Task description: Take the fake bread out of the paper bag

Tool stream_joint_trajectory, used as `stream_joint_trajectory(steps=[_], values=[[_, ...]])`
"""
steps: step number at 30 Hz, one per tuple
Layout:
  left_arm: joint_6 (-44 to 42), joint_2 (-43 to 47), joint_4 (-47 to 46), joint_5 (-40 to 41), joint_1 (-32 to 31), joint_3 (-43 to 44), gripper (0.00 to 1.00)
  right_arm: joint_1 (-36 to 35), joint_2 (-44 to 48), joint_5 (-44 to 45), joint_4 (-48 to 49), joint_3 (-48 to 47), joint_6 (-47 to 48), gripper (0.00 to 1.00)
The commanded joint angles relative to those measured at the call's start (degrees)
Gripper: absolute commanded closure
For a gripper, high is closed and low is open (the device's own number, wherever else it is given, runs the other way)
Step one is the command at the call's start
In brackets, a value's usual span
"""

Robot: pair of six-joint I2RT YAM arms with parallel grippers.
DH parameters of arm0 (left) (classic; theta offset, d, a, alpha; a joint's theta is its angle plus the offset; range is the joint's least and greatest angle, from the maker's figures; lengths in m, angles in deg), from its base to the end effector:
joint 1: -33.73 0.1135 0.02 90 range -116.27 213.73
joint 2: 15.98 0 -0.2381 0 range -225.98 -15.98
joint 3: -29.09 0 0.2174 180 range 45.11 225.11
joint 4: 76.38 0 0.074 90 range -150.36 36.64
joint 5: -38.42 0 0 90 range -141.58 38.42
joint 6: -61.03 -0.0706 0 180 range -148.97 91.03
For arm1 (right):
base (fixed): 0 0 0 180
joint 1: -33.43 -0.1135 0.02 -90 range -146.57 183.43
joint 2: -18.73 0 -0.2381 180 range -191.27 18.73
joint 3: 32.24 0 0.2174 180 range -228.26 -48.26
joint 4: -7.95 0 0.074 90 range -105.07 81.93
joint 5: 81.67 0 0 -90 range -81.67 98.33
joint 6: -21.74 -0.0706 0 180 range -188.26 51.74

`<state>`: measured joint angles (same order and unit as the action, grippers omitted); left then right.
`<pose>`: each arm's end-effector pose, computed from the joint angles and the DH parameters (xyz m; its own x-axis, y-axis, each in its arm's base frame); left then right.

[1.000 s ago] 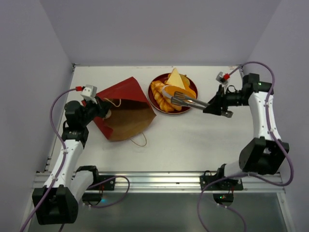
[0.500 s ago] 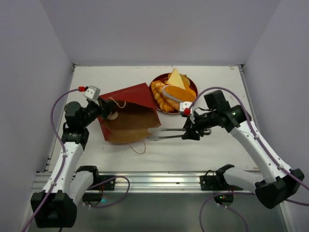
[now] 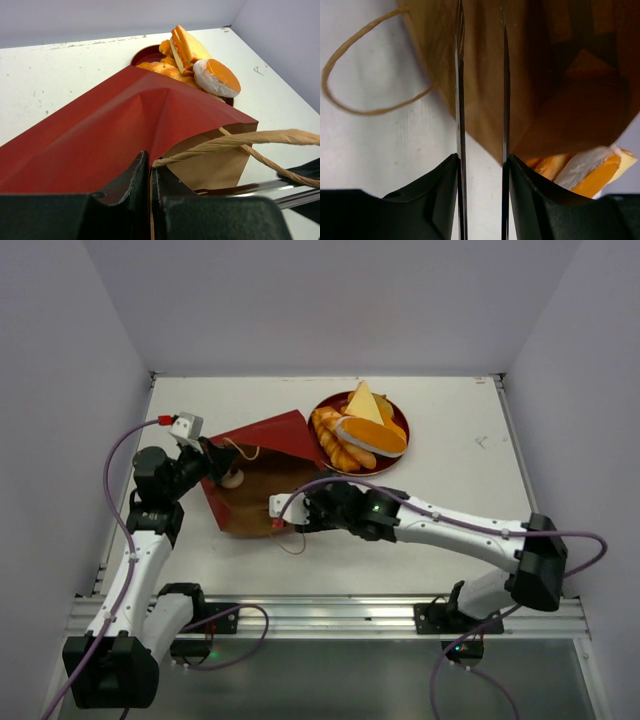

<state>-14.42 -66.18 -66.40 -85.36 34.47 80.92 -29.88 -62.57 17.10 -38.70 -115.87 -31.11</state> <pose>0.2167 -0.0365 0.2833 -0.2760 -0.2124 -0.9374 0.4856 0.8109 -0.3267 0.1462 0.2668 0.2572 0.2535 -0.8245 -0.5059 -0.8543 0.0545 -0.5170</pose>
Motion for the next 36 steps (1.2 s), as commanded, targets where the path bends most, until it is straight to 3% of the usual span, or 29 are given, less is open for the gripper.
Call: stream_joint_trajectory(steps=[1,13,36], values=[[2.1,0.0,-0.1,0.2,-0.1,0.7,0.88,-3.4,-5.3,17.1,12.3,-3.6,4.9,0.54],[3.4,0.0,0.1,-1.6,-0.1,0.2,0.88,-7.4,-21.8,25.7,24.0,-9.1,13.3,0.51],[4.5,2.1,1.0,-3.4,-0.1,0.0,0.88,-8.5,-32.9,26.3,24.1,-16.3,15.6,0.50]])
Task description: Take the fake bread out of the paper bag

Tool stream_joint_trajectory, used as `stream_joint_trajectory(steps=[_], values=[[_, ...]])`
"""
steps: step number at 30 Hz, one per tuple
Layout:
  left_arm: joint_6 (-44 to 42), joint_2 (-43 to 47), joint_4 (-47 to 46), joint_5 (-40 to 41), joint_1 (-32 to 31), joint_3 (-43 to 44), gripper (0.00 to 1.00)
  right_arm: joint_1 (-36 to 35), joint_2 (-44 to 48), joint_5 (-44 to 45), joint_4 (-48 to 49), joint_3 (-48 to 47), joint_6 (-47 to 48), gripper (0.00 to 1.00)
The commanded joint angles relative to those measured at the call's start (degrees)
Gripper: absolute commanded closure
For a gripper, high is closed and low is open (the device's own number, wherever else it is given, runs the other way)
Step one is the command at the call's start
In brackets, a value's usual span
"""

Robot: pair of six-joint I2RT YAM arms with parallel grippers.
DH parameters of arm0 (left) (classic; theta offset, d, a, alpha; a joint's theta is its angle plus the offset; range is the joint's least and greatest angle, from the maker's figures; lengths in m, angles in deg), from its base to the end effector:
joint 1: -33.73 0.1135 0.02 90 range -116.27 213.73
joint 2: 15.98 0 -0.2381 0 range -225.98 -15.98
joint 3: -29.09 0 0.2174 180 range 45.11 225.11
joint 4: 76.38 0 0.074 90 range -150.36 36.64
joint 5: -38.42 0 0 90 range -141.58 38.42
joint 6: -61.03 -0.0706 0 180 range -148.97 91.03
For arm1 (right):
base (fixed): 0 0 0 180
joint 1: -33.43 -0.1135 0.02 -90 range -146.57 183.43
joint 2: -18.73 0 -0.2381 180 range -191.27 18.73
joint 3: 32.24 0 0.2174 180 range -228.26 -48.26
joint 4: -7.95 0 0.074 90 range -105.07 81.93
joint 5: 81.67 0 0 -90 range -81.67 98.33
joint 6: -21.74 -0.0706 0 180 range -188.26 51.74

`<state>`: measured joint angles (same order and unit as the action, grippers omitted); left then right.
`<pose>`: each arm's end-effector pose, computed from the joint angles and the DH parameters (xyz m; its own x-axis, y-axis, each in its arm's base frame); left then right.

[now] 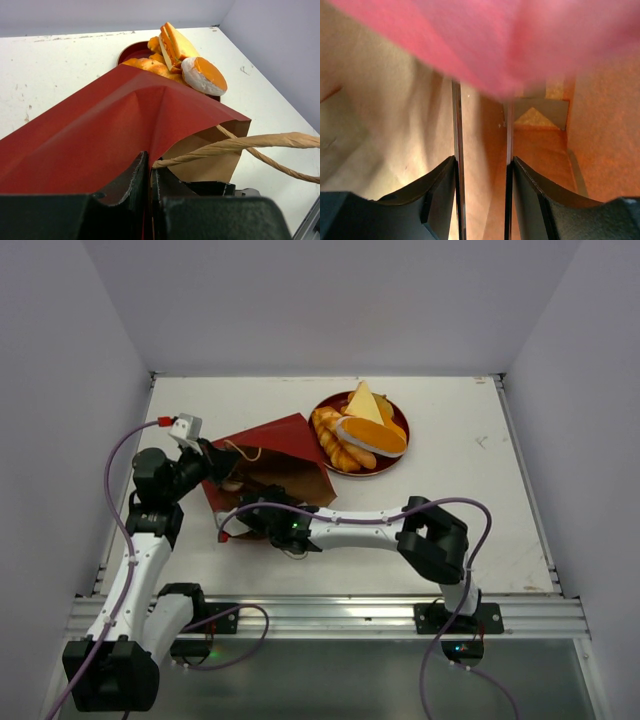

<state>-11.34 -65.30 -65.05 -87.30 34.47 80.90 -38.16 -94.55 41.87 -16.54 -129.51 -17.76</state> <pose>0.2123 -0.0385 0.2833 -0.3180 -0.2500 -0.9145 0.4932 0.7802 -0.3848 0.1709 0.3901 0.1860 0.3774 -0.9027 -0.2068 -0.5769 -0.0545 -0.8150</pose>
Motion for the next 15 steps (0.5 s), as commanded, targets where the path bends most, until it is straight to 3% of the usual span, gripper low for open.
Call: stream_joint_trajectory(steps=[1,8,11,15], values=[[1.5,1.2,-0.3,-1.5,-0.1,0.1,0.89,-0.2,-1.2,1.4,2.0,-3.0,2.2,0.50],[2.7,1.4,-0.8,-2.3,-0.1,0.2,0.88,-0.2,-3.6,1.8,1.7,-5.1,2.8,0.52],[2.9,1.8,-0.8,-2.3,-0.1,0.2,0.88,-0.3,-4.7,1.4,0.6,-6.5,2.4,0.61],[2.6,2.2,-0.5,-2.0,-0.1,0.1,0.88,-0.1,-4.4,0.6,-1.0,-6.6,1.5,0.87]])
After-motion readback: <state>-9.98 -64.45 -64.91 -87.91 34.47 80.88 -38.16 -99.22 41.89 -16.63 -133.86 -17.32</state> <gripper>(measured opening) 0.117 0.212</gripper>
